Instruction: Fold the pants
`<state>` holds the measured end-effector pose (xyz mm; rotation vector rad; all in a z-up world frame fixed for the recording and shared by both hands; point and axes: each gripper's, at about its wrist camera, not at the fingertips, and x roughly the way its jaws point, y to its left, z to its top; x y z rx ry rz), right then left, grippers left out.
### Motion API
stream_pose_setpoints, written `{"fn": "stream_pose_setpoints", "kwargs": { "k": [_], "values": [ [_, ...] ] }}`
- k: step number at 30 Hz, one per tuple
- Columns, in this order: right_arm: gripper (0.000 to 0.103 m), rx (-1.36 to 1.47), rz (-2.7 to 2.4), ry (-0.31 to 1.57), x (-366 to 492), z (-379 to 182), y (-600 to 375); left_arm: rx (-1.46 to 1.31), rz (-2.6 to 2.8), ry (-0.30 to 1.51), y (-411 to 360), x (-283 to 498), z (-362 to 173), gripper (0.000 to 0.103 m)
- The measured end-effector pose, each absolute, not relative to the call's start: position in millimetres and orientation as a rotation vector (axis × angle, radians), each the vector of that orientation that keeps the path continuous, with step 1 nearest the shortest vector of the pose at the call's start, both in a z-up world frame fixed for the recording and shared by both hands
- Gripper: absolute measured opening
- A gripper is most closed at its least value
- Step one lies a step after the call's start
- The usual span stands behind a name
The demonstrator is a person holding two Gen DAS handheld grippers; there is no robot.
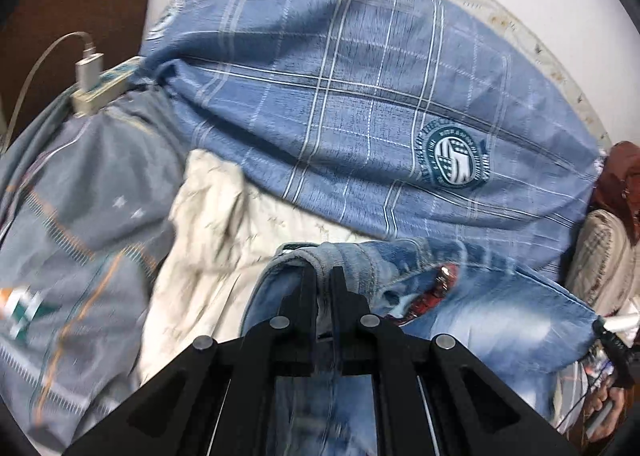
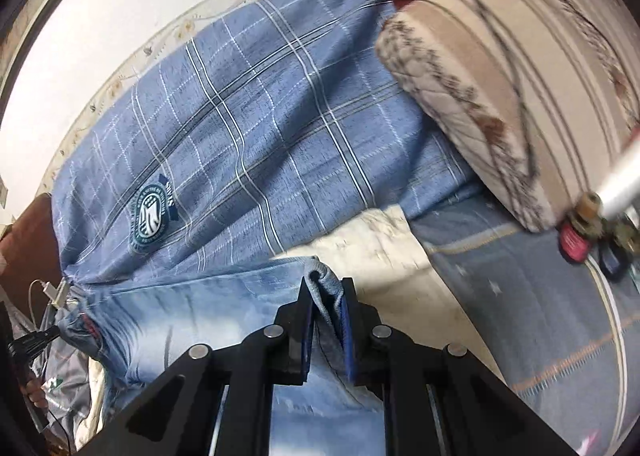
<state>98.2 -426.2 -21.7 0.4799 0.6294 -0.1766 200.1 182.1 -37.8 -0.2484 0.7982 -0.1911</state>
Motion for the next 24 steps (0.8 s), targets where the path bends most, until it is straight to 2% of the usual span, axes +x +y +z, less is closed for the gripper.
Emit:
{"fn": "stream_pose_setpoints", "kwargs": {
  "k": [3, 7, 15, 18, 22, 24],
  "values": [
    [0.013, 0.481, -0.165, 0.64, 63, -29, -424, -0.242, -0.202, 0.797, 197, 160, -41, 0.006],
    [0.013, 0.477, -0.151, 0.693, 19, -49, -419, -0.175, -0.197, 0.859, 211, 97, -76, 0.005],
    [0.016, 0.462, -0.045, 0.953, -39, -112, -413, 0.024, -0.151, 1.039, 215, 40, -154, 0.005],
    [0.016, 0.456, -0.017, 0.963, -57, -115, -417, 0.057, -0.146, 1.01, 217, 26, -149, 0.005],
    [0.016, 0.513, 0.007, 0.86, -59, -93, -430, 0.089, -0.167, 0.896, 203, 23, -116, 0.007],
    [0.019, 0.555, 0.023, 0.808, -47, -84, -433, 0.078, -0.197, 0.846, 189, 27, -102, 0.015]
  ]
}}
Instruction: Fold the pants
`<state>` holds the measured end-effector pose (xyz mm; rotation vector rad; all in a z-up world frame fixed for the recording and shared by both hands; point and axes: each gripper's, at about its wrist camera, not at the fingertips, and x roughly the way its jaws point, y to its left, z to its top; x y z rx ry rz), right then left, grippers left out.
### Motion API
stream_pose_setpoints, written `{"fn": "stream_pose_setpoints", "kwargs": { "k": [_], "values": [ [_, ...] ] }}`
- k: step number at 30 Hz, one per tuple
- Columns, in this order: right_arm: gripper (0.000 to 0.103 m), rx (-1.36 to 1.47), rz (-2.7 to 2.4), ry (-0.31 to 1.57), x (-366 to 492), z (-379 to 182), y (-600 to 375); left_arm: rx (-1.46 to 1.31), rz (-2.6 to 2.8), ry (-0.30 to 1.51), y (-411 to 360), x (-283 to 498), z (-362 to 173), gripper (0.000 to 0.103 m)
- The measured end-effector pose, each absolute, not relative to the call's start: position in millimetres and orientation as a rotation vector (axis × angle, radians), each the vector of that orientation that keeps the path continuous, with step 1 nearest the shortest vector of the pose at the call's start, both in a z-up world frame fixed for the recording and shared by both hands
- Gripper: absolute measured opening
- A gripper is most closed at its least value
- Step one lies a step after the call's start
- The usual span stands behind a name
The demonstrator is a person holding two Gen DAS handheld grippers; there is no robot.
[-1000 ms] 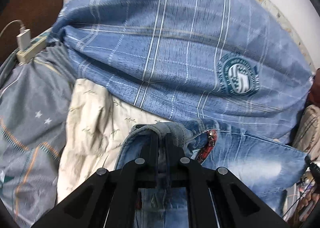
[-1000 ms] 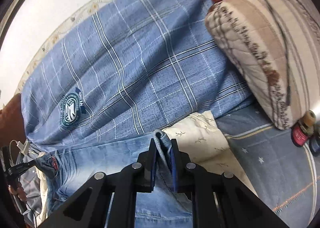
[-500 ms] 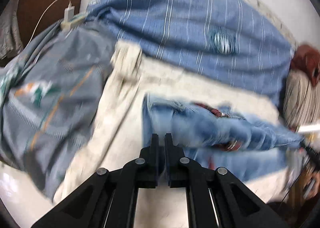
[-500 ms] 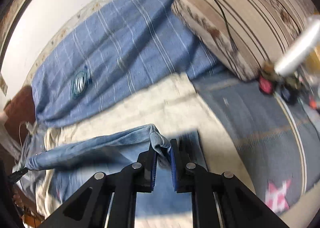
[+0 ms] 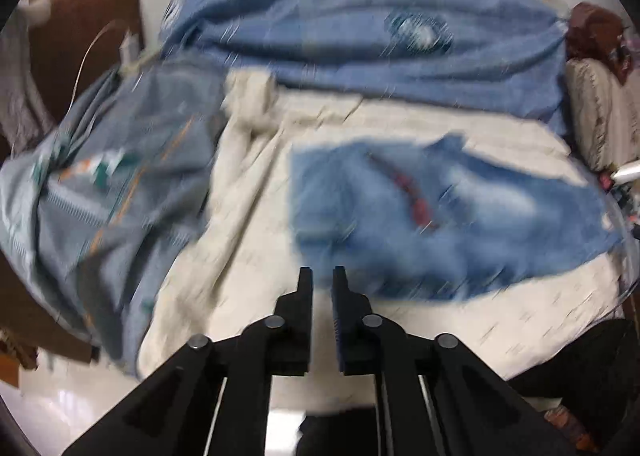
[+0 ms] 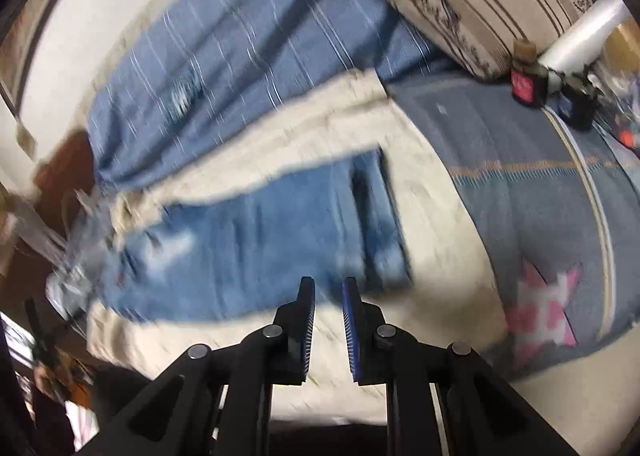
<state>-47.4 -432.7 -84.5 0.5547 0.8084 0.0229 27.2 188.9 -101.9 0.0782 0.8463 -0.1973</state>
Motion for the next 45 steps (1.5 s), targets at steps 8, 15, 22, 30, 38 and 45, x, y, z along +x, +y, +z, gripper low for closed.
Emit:
{"fn": "stream_pose_setpoints", "kwargs": {
  "k": [8, 15, 22, 30, 38, 45],
  "values": [
    [0.052, 0.547, 0.004, 0.541, -36, -67, -409, 0.091, -0.206, 0.729, 121, 50, -105, 0.062],
    [0.093, 0.558, -0.04, 0.669, -5, -85, -417, 0.142, -0.135, 0.779, 83, 69, -140, 0.086],
    [0.062, 0.629, -0.084, 0.837, 48, -119, -437, 0.204, -0.16, 0.809, 61, 70, -177, 0.086],
    [0.008, 0.608, -0.127, 0.957, 92, -142, -433, 0.226, -0.221, 0.763, 57, 66, -175, 0.086],
    [0.006, 0.48, -0.236, 0.721, 86, -84, -438, 0.154, -0.188, 0.695, 72, 71, -163, 0.086],
    [0.01, 0.623, -0.265, 0.842, 97, -148, -462, 0.292, -0.186, 0.746, 50, 73, -181, 0.086]
  ]
}}
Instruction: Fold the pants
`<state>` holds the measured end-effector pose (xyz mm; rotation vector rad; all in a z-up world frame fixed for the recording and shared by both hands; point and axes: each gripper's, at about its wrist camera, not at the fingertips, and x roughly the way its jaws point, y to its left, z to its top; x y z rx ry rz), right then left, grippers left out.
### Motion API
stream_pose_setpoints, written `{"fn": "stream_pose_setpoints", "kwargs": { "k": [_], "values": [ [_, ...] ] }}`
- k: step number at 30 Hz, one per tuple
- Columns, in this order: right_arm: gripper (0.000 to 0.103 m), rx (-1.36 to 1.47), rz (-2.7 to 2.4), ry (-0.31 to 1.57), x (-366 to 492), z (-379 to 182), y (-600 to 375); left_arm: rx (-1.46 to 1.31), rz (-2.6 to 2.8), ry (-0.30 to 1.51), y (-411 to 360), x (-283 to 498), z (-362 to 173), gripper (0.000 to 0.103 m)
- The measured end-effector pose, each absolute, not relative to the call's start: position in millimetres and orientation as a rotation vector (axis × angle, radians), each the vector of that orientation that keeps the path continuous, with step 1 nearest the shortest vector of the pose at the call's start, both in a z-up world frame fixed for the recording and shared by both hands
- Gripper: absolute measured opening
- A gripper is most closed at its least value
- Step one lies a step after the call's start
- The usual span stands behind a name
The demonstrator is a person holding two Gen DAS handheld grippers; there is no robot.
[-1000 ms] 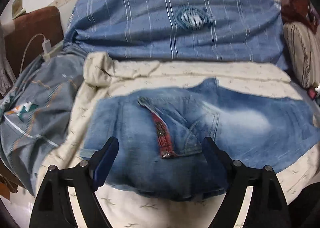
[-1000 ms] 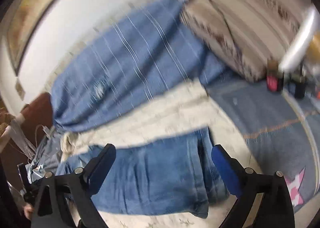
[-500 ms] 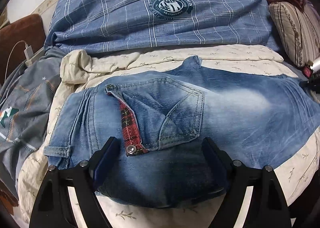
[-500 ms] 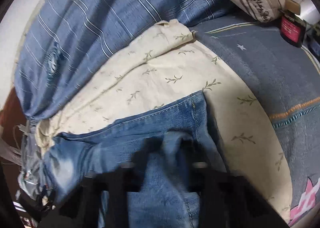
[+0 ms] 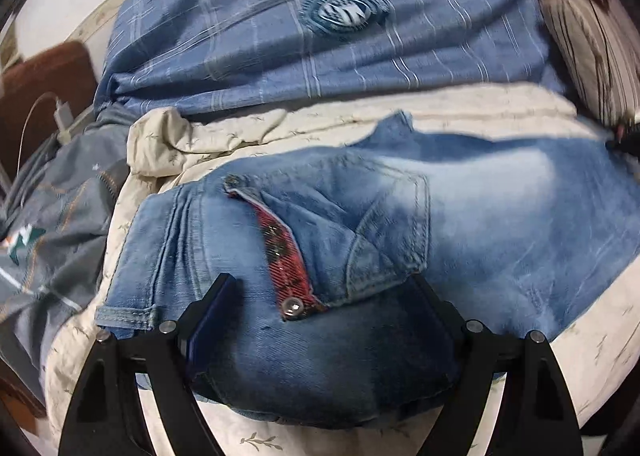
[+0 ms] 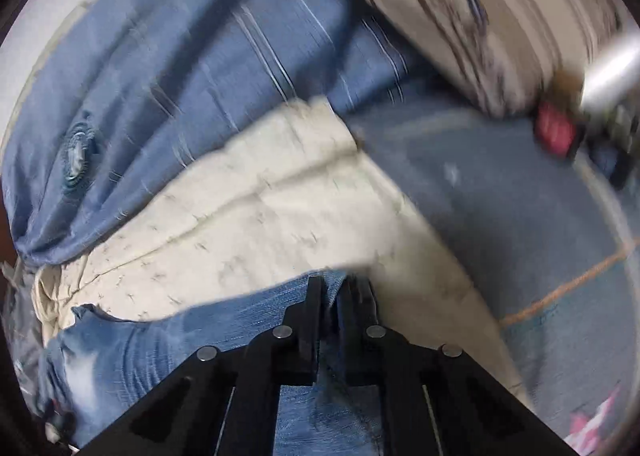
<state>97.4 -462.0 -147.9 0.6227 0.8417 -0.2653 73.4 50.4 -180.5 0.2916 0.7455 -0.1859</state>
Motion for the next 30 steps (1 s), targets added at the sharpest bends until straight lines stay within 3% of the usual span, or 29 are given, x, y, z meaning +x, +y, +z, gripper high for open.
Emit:
{"fn": "stream_pose_setpoints", "kwargs": {
  "k": [3, 8, 13, 19, 22, 27, 30],
  "values": [
    [0.01, 0.777, -0.239, 0.753, 72, -136, -478, 0.312, -0.208, 0.743, 49, 70, -181, 0.086],
    [0.01, 0.686, -0.278, 0.643, 32, -90, -475, 0.247, -0.238, 0.75, 58, 71, -174, 0.086],
    [0.01, 0.545, -0.135, 0.779, 23, -90, -413, 0.185, -0.248, 0.719, 62, 68, -164, 0.086],
    [0.01, 0.516, -0.185, 0.961, 27, -149, -387, 0.166, -0.226, 0.75, 68, 71, -167, 0.086],
    [0.009, 0.634, -0.19, 0.999, 15, -172, -406, 0.228, -0.226, 0.792, 64, 71, -177, 0.086],
    [0.011, 0.576, -0.204, 1.042, 13, -157, -406, 0.262, -0.251, 0.791, 63, 66, -177, 0.086],
    [0.011, 0.564, -0.122, 0.963, 30, -129, -382, 0.207, -0.266, 0.751, 70, 64, -165, 0.086]
  ]
}}
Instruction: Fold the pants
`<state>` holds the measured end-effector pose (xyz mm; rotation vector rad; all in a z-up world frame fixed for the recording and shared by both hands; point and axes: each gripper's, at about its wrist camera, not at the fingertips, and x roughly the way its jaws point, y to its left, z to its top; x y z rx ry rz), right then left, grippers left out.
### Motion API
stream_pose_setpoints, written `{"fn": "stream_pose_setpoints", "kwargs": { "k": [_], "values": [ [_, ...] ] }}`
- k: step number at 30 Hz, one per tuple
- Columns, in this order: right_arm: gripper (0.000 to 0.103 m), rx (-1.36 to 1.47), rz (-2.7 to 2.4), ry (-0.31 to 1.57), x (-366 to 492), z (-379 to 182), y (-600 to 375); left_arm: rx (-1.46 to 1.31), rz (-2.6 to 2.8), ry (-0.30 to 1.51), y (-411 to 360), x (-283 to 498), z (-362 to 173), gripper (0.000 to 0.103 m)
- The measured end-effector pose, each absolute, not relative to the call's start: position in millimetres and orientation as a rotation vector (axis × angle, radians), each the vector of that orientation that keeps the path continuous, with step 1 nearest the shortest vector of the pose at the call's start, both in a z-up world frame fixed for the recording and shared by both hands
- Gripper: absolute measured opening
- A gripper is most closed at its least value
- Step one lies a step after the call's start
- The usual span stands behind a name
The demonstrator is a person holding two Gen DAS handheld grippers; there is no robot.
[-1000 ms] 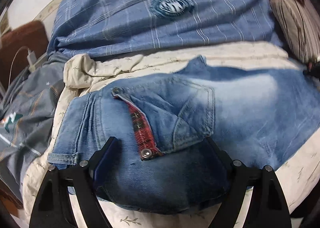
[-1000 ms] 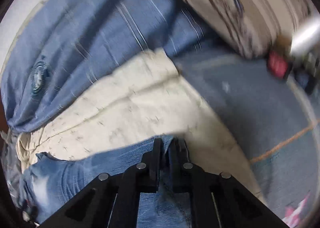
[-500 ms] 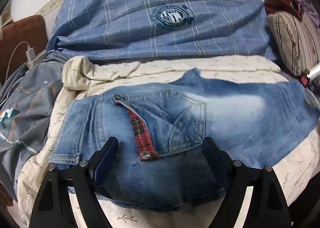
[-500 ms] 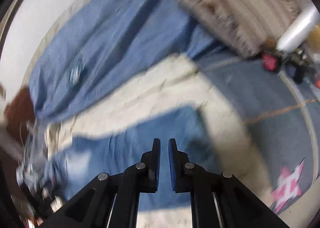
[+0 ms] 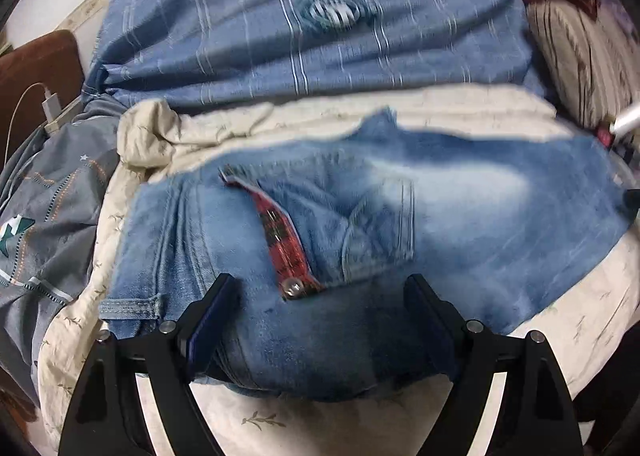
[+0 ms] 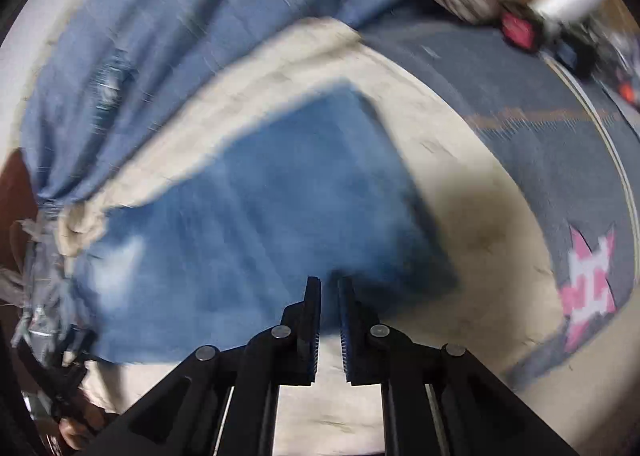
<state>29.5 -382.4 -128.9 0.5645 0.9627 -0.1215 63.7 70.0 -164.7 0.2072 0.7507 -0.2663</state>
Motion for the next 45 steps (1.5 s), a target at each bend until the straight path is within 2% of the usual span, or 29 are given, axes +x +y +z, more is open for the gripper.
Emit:
{"fn": "stream_pose_setpoints", "kwargs": {
  "k": [5, 13, 15, 20, 26, 32, 37, 41, 45],
  "values": [
    [0.011, 0.474, 0.013, 0.933, 94, -115, -313, 0.155, -0.213, 0.634, 78, 60, -145, 0.086],
    [0.011, 0.4, -0.012, 0.965, 174, -149, -250, 0.161, -0.158, 0.777, 88, 82, -168, 0.086],
    [0.009, 0.416, -0.05, 0.996, 185, -167, -253, 0.194, -0.168, 0.784, 87, 81, -171, 0.09],
    [0.009, 0.539, -0.053, 0.904, 174, -160, -266, 0.155, -0.213, 0.805, 98, 83, -171, 0.091],
    [0.011, 0.494, 0.184, 0.847, 158, -139, -210, 0.166, -0.092, 0.591, 119, 63, -141, 0.09],
    [0.011, 0.386, 0.394, 0.93, 125, -144, -138, 0.093, 0.065, 0.749, 152, 89, -161, 0.09],
    [0.011, 0.313, 0.45, 1.017, 104, -169, -105, 0.078, 0.099, 0.868, 162, 100, -183, 0.09],
    [0.012, 0.22, 0.43, 0.975, 81, -174, -97, 0.078, 0.101, 0.877, 159, 94, -186, 0.09],
    [0.012, 0.242, 0.462, 0.986, 67, -169, -111, 0.035, 0.094, 0.856, 165, 93, -179, 0.09]
  ]
}}
